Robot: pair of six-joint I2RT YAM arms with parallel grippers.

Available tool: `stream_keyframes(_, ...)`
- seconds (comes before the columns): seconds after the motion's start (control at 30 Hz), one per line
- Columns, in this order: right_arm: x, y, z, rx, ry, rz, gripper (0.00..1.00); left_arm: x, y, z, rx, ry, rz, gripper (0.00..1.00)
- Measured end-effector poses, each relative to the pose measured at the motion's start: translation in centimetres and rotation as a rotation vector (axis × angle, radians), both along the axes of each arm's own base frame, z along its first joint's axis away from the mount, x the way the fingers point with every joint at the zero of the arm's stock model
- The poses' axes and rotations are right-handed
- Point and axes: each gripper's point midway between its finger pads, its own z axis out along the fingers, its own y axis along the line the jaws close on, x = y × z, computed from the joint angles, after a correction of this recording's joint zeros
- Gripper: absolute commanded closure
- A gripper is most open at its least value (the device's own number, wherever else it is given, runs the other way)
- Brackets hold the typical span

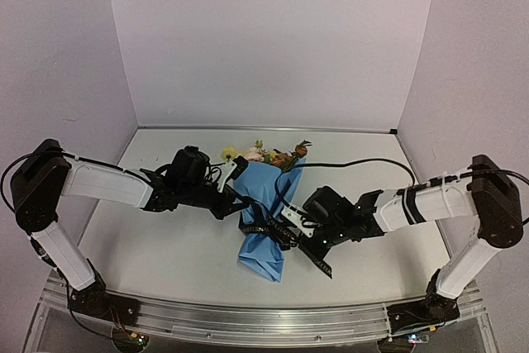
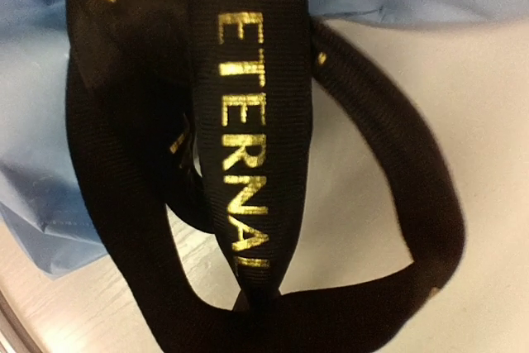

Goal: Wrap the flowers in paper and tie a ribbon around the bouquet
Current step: Cross the half-tied ribbon over the folded bouquet.

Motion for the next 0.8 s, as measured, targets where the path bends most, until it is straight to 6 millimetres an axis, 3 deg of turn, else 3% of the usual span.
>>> stream_keyframes(0.1, 1.5, 0.2, 2.7, -0.018, -0.017, -0.001, 1.00, 0.0, 0.0, 0.0, -0.001, 0.000, -0.001, 1.00)
stream_keyframes(0.23, 5.6, 1.3, 8.1, 0.018, -0.052, -0.035, 1.00, -0.1, -0.1, 0.0, -0.003, 0.002, -0.006, 1.00)
stream_keyframes(0.3, 7.6, 1.7, 10.0, 0.032, -0.061, -0.053, 1.00, -0.1, -0.1, 0.0, -0.003, 0.003, -0.006, 1.00)
stream_keyframes(0.37, 9.3, 2.1, 10.6, 0.030, -0.049, -0.067, 1.00, -0.1, -0.1, -0.1, -0.001, 0.005, -0.006, 1.00)
stream_keyframes(0.5, 11.0, 2.3, 8.5, -0.006, 0.035, -0.080, 1.00, -0.1, -0.1, -0.7, 0.008, 0.013, -0.006, 1.00)
stream_keyframes(0.67, 11.2, 2.1, 4.3, -0.046, 0.182, -0.085, 0.99, -0.1, 0.0, -1.7, 0.025, 0.031, -0.005, 1.00)
stream_keyframes(0.8, 10.9, 1.5, 2.7, -0.075, 0.234, -0.092, 0.81, -0.1, 0.0, -1.9, 0.028, 0.035, -0.003, 1.00)
